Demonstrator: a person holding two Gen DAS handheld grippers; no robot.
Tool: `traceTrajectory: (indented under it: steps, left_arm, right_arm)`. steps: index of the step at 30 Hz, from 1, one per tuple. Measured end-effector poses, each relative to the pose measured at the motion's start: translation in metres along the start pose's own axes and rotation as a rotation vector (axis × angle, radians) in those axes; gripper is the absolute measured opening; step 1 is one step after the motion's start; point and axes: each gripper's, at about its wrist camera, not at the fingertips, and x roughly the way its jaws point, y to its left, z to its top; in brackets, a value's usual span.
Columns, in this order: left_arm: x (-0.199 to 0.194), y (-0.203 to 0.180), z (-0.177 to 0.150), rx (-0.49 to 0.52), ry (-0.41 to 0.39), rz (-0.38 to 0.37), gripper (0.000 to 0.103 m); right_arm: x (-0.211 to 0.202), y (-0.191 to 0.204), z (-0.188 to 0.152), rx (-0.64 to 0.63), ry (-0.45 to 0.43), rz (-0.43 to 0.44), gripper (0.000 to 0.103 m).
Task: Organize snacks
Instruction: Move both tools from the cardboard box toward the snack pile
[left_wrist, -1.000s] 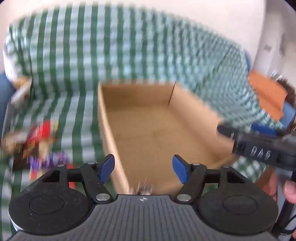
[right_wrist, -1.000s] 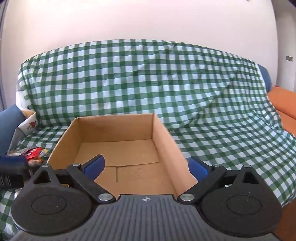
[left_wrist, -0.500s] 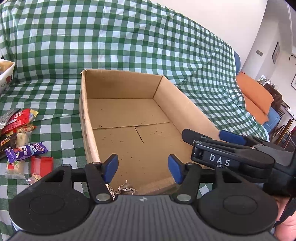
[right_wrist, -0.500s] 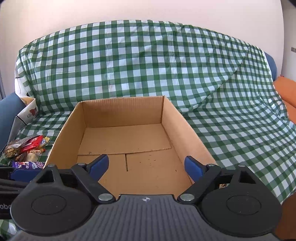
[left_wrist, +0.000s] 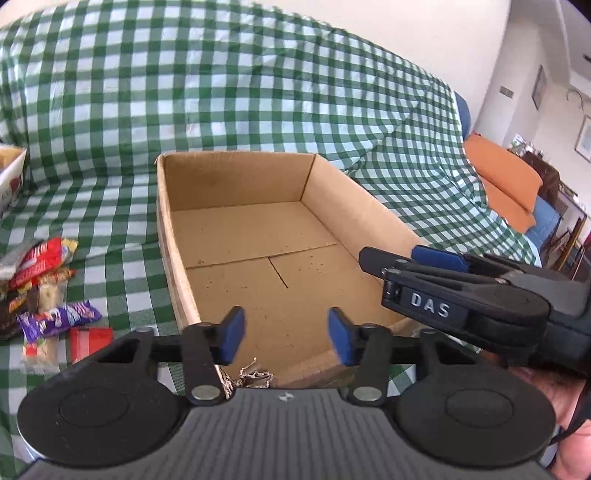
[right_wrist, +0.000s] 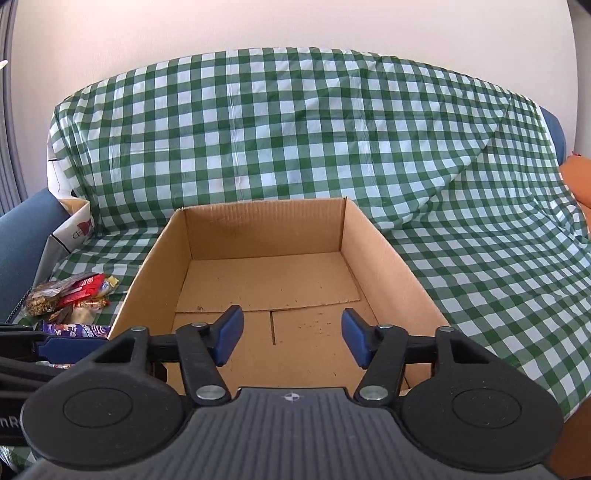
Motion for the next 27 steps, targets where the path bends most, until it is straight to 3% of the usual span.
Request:
traceTrajectory:
  steps: [3, 6, 18, 21, 27]
  left_arm:
    - [-0.005, -0.004, -0.002, 0.042, -0.026, -0.004, 0.027]
    - [-0.010, -0.005, -0.004, 0.059, -0.046, -0.015, 0.023]
    - [-0.041, 0.018, -0.009, 0.046, -0.123, -0.027, 0.022]
    - [-0.054, 0.033, -0.005, 0.029, -0.136, -0.042, 0.022]
    - [-0.083, 0.080, 0.015, 0.109, -0.180, 0.004, 0.021]
  right_arm:
    - [-0.001, 0.001, -0.003, 0.001, -0.011, 0.002, 0.053]
    - [-0.002, 0.005, -0.005, -0.009, -0.016, 0.003, 0.051]
    - [-0.012, 0.027, -0.011, -0.011, -0.045, 0.076, 0.049]
    - [-0.016, 0.037, -0.012, 0.013, -0.051, 0.110, 0.047]
    - [-0.024, 0.067, -0.018, 0.009, -0.075, 0.213, 0.046]
